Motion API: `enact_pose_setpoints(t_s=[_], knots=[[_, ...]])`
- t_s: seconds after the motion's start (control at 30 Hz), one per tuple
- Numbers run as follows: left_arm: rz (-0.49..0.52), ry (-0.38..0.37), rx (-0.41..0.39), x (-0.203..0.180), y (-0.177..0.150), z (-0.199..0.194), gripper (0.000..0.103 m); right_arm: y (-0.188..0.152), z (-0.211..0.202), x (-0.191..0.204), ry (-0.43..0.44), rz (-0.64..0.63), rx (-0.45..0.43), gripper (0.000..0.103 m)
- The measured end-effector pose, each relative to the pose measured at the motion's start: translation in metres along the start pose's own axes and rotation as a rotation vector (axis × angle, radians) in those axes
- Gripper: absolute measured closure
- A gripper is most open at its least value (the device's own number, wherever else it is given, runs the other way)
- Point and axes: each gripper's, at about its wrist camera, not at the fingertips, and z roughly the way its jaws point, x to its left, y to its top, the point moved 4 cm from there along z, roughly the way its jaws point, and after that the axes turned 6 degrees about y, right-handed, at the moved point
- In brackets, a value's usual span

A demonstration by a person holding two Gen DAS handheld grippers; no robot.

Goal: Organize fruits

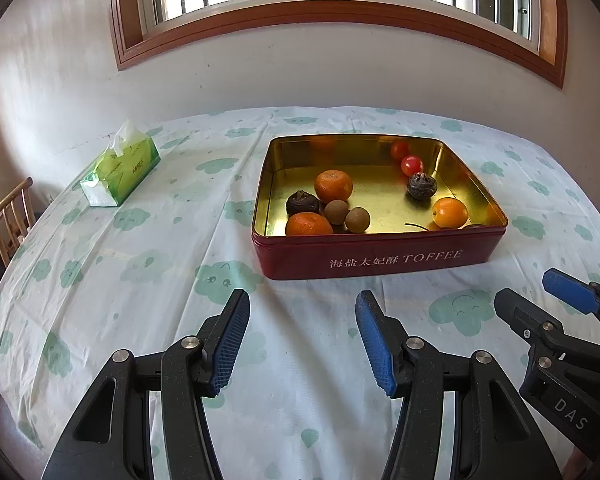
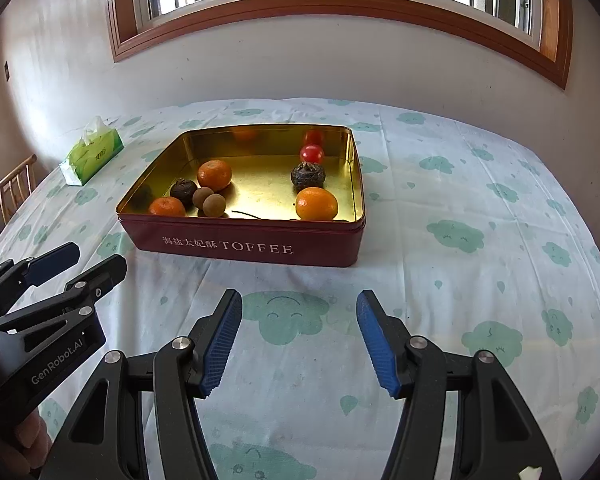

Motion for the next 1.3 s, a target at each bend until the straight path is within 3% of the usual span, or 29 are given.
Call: enact_pose_setpoints(t_s=[1.3], knots=[[-0.002, 0.005, 0.008, 0.0, -0.01, -0.007, 0.047, -0.006, -0.008, 0.005, -0.008, -0.016, 0.002, 0.046]])
